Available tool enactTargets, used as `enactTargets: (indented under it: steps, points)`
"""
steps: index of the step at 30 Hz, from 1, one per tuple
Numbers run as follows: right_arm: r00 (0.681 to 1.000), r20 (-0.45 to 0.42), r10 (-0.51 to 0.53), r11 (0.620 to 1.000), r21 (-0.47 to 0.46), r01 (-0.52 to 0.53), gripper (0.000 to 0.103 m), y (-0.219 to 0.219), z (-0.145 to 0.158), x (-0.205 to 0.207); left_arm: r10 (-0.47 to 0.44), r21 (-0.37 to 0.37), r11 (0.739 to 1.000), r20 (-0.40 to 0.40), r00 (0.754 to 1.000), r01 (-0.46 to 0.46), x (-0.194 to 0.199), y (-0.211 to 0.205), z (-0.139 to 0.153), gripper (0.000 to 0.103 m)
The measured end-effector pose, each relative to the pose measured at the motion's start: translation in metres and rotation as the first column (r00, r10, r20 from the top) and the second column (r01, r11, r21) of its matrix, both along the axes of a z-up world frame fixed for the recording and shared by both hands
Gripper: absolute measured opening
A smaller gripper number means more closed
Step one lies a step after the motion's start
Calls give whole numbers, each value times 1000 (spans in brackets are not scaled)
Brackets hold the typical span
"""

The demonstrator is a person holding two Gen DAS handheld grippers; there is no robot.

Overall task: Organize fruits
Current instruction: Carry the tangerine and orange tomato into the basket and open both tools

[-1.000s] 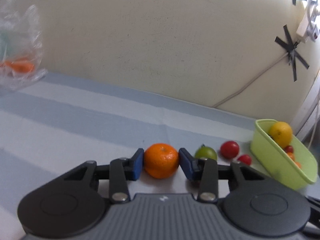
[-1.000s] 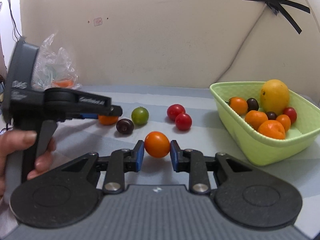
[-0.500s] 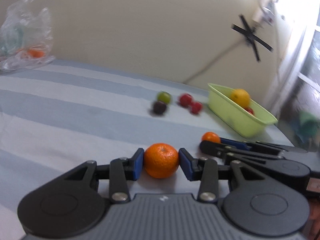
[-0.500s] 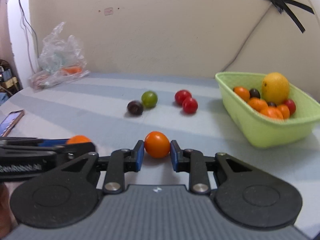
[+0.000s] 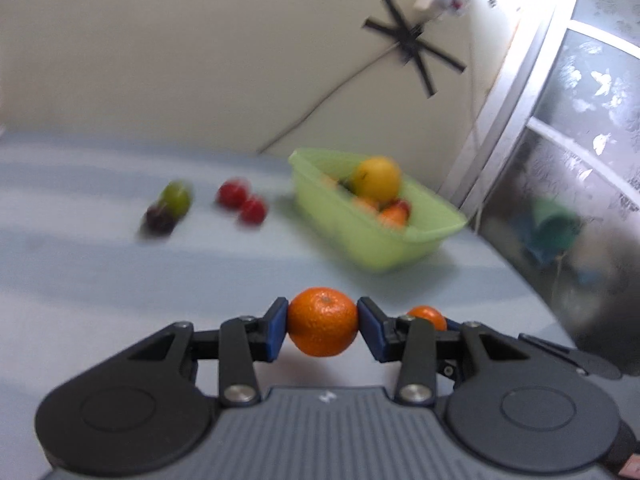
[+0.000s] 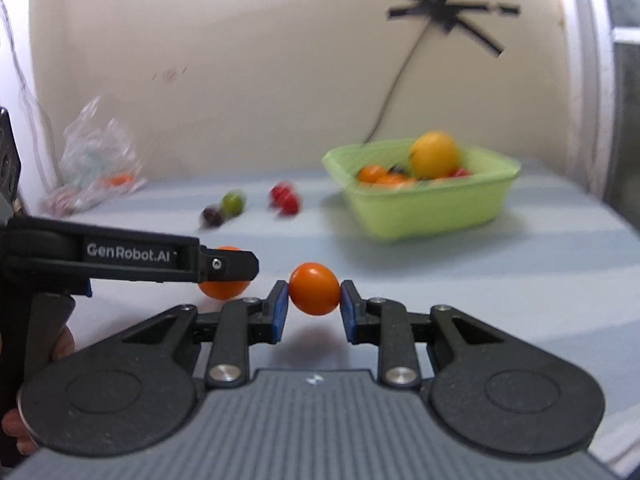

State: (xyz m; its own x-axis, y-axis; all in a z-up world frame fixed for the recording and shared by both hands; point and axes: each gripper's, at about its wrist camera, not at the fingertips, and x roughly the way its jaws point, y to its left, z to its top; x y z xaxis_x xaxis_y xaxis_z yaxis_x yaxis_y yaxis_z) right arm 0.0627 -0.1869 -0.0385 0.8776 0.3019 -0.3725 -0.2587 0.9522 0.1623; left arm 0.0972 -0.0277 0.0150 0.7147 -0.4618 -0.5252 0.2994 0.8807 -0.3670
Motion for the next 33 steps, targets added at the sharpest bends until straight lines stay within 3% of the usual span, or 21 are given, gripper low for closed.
enactTargets:
  steps: [7,13,18,21,26,30,33]
  points:
    - [990,98,-104,995,7,103,30,-37,24,45,-40,-15,999,48,998,40,67,-33,33,38]
    - [986,62,-157,988,7,157,31,-64,18,97,-9,27,1000,4,1000,8,118,-59,21,38]
    - [982,86,-166,986,5,166,32,-61,12,106,-2,62,998,-23,1000,4,139,-73,10,39]
    - [979,125,-159,985,-46,166,43,-57,10,102,-5,92,996,-12,1000,6,145,-80,7,40]
    - [974,164,-156,985,-50,166,43,-57,12,95,2,71,997,3,1000,-2,136,-71,12,40]
    - [971,197,-137,988,-47,149,43,-56,14,86,27,44,999,69,997,-30,109,-38,25,40]
    - [964,237,-117,989,-60,135,43,-51,14,79,94,26,995,92,991,-97,80,4,25,40]
